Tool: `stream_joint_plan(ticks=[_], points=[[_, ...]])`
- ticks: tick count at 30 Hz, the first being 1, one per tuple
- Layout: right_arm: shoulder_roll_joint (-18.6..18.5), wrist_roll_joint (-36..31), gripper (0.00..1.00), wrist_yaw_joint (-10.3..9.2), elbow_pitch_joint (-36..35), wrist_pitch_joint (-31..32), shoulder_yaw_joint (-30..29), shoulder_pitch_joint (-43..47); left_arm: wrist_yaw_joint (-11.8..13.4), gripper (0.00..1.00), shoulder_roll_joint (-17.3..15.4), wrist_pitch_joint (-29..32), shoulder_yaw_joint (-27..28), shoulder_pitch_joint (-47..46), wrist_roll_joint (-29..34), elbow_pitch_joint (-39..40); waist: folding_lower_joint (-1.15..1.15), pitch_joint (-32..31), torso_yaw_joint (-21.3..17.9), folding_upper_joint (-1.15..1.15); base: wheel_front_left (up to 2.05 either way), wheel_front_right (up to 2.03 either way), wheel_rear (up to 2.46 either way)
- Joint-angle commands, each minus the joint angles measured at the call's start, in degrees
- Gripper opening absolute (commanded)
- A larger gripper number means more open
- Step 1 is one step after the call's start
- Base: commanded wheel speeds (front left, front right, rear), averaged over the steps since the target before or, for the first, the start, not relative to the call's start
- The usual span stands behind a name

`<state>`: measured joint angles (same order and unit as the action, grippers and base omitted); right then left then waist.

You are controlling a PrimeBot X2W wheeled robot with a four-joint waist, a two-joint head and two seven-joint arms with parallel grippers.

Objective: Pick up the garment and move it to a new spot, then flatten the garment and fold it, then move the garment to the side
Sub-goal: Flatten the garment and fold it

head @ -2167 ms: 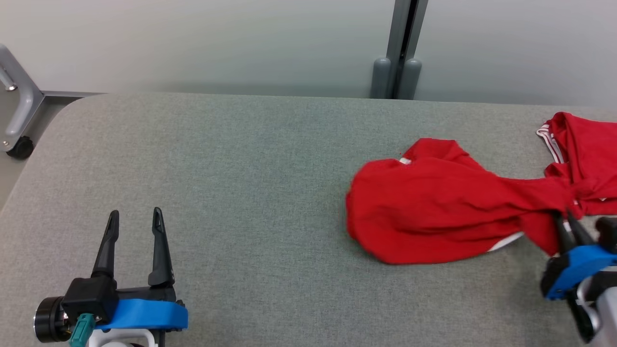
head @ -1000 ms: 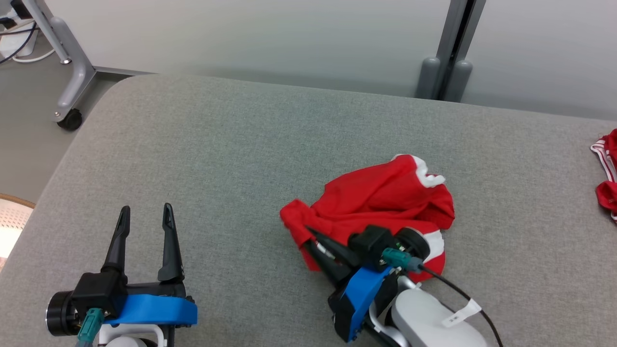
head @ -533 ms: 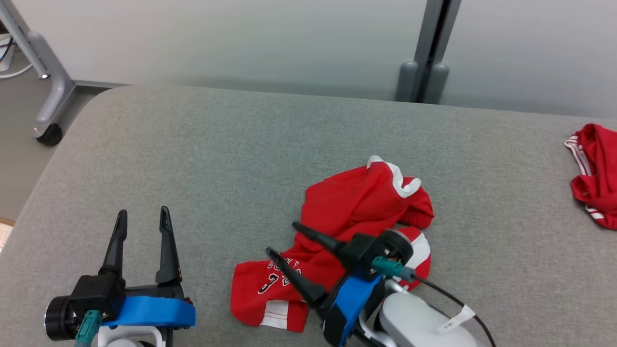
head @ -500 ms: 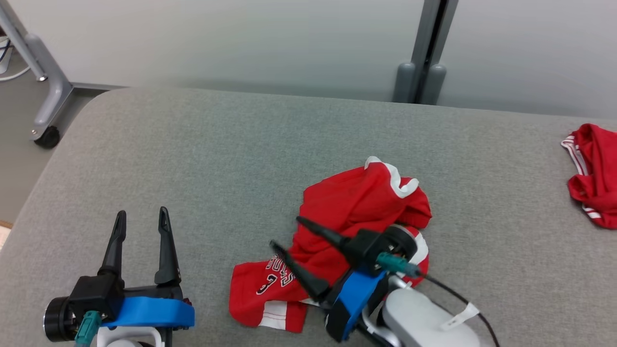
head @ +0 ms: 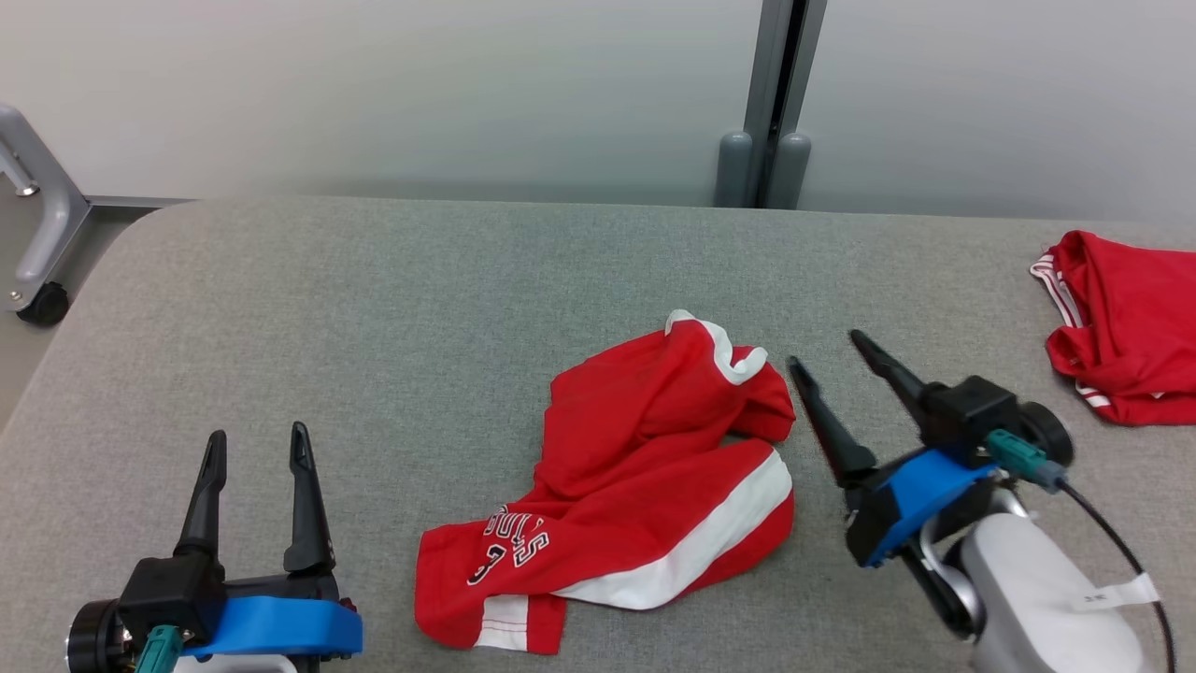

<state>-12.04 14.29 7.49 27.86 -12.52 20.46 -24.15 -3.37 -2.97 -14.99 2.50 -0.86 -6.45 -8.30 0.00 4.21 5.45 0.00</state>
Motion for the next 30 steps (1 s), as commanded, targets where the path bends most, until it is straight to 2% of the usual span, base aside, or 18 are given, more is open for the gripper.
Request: stream_joint_plan(ticks=[1,5,12,19,25,26,27,28,30], points=[[-0.59,-0.43,1.00,0.01,-0.54,0.49,-0.74,0.90,-0.17,1.00,0.02,-0.25,0.02,0.38,0.32,0.20,0.00,0.05,0.02,0.00,0.00,0.00,0.00],[-0.88,-1.31,1.00,0.01,-2.36,3.37,-3.38,3.16,-0.37,1.00,0.02,-0.26,-0.03,-0.03,0.49,0.32,0.00,0.52,0.26,0.00,0.00,0.00,0.00],[0.74,-1.45,1.00,0.01,-0.34,6.74,-2.84,5.43,-0.53,1.00,0.05,-0.26,-0.53,-1.13,0.48,0.04,0.00,1.44,1.36,0.00,0.00,0.00,0.00],[3.31,-1.90,1.00,0.01,10.59,6.97,-2.28,2.43,-0.45,1.00,0.08,-0.26,-1.06,-2.13,0.32,-0.10,0.00,2.81,2.43,0.00,0.00,0.00,0.00],[6.01,-1.03,1.00,0.01,20.37,2.83,-0.52,-0.56,-0.21,1.00,0.10,-0.26,-1.34,-2.71,0.04,-0.33,0.00,3.20,2.93,0.00,0.00,0.00,0.00],[6.68,-0.79,0.93,0.01,22.00,1.64,0.77,-1.30,-0.19,1.00,0.09,-0.26,-1.43,-2.71,0.06,-0.41,0.00,3.27,2.89,0.00,0.00,0.00,0.00],[7.00,-0.25,0.38,0.01,22.73,1.12,1.35,-1.51,-0.20,1.00,0.10,-0.26,-1.48,-2.73,0.00,-0.42,0.00,3.27,2.86,0.00,0.00,0.00,0.00],[7.17,0.00,0.00,0.01,23.27,0.70,2.02,-1.85,-0.17,1.00,0.11,-0.26,-1.54,-2.77,-0.01,-0.43,0.00,3.30,2.84,0.00,0.00,0.00,0.00],[7.43,0.66,0.00,0.01,24.04,-0.30,2.89,-2.79,-0.06,1.00,0.10,-0.26,-1.61,-2.88,-0.09,-0.43,0.00,3.31,2.75,0.00,0.00,0.00,0.00]])
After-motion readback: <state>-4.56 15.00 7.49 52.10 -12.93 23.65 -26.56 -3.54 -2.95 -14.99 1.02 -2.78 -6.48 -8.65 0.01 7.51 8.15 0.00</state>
